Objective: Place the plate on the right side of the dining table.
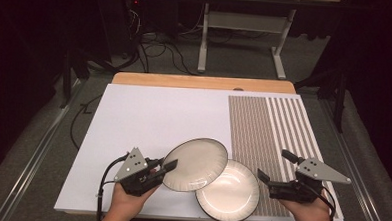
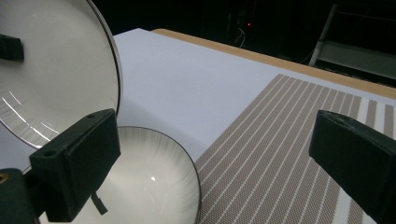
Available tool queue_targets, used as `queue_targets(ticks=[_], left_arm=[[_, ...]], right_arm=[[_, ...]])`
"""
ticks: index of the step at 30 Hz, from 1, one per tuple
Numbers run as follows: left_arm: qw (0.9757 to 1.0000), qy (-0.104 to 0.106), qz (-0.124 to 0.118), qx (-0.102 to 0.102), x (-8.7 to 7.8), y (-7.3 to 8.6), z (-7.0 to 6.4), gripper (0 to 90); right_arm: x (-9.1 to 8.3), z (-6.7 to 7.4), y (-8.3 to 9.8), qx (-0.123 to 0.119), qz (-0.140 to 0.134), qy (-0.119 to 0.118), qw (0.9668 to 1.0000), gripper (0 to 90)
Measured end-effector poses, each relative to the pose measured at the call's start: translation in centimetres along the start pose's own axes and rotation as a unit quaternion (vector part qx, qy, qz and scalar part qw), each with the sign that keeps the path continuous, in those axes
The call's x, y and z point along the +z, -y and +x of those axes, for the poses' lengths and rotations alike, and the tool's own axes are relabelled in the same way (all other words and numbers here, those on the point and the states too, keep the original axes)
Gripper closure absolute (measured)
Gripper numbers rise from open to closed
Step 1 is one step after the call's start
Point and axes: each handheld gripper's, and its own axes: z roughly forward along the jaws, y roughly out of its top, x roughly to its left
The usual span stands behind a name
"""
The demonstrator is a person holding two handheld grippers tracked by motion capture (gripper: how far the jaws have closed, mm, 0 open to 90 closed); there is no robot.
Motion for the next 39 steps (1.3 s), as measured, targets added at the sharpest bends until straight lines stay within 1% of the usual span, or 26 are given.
queue_targets(ticks=[1,5,7,9,13,17,21,22,23,26,27,30,33,34,35,39], left_arm=[[1.0000,0.000,0.001,0.000,0.0,0.0,0.0,76.8],[1.0000,0.001,0.002,0.000,0.0,0.0,0.1,76.8],[1.0000,0.001,0.002,0.001,0.0,0.0,0.1,76.8],[1.0000,0.001,0.003,0.000,0.0,-0.1,0.1,76.8],[1.0000,0.002,0.004,0.001,0.0,-0.1,0.1,76.8],[1.0000,0.003,0.005,0.001,0.0,0.0,0.2,76.7],[1.0000,0.004,0.005,0.000,0.0,0.0,0.3,76.8],[1.0000,0.004,0.005,0.000,0.0,0.0,0.3,76.8],[1.0000,0.005,0.005,0.000,0.0,0.0,0.3,76.8],[1.0000,0.005,0.006,0.000,0.0,0.0,0.3,76.8],[1.0000,0.006,0.006,0.000,-0.1,0.0,0.3,76.8],[1.0000,0.006,0.006,0.001,-0.1,0.0,0.3,76.8],[1.0000,0.007,0.006,0.001,-0.1,0.0,0.3,76.8],[1.0000,0.007,0.006,0.001,0.0,0.0,0.3,76.8],[1.0000,0.007,0.006,0.001,0.0,0.0,0.3,76.8],[1.0000,0.008,0.005,0.002,0.0,0.0,0.3,76.8]], right_arm=[[0.2,0.1,-0.1,-0.001,0.002,0.000,1.0000,3.1],[1.2,0.9,-0.8,-0.010,0.001,-0.014,0.9999,4.0],[1.6,1.4,-1.1,-0.010,0.005,-0.020,0.9997,4.4],[2.2,2.0,-1.4,-0.017,0.007,-0.027,0.9995,5.1],[3.1,2.8,-1.8,-0.022,0.005,-0.038,0.9990,6.1],[4.1,3.7,-2.0,-0.022,0.012,-0.050,0.9984,8.2],[5.4,4.5,-2.1,-0.027,0.021,-0.059,0.9976,13.9],[5.7,4.7,-2.1,-0.024,0.023,-0.062,0.9976,15.2],[5.9,4.8,-2.1,-0.026,0.025,-0.064,0.9973,15.9],[6.7,5.1,-2.1,-0.017,0.031,-0.073,0.9967,17.9],[7.0,5.2,-2.1,-0.017,0.033,-0.075,0.9965,19.3],[7.6,5.5,-1.9,-0.008,0.038,-0.083,0.9958,24.1],[8.1,5.6,-1.8,0.001,0.042,-0.089,0.9951,31.3],[8.3,5.6,-1.8,0.001,0.044,-0.090,0.9950,33.2],[8.4,5.7,-1.7,0.005,0.045,-0.092,0.9947,35.7],[9.1,5.8,-1.5,0.010,0.051,-0.103,0.9934,48.6]])
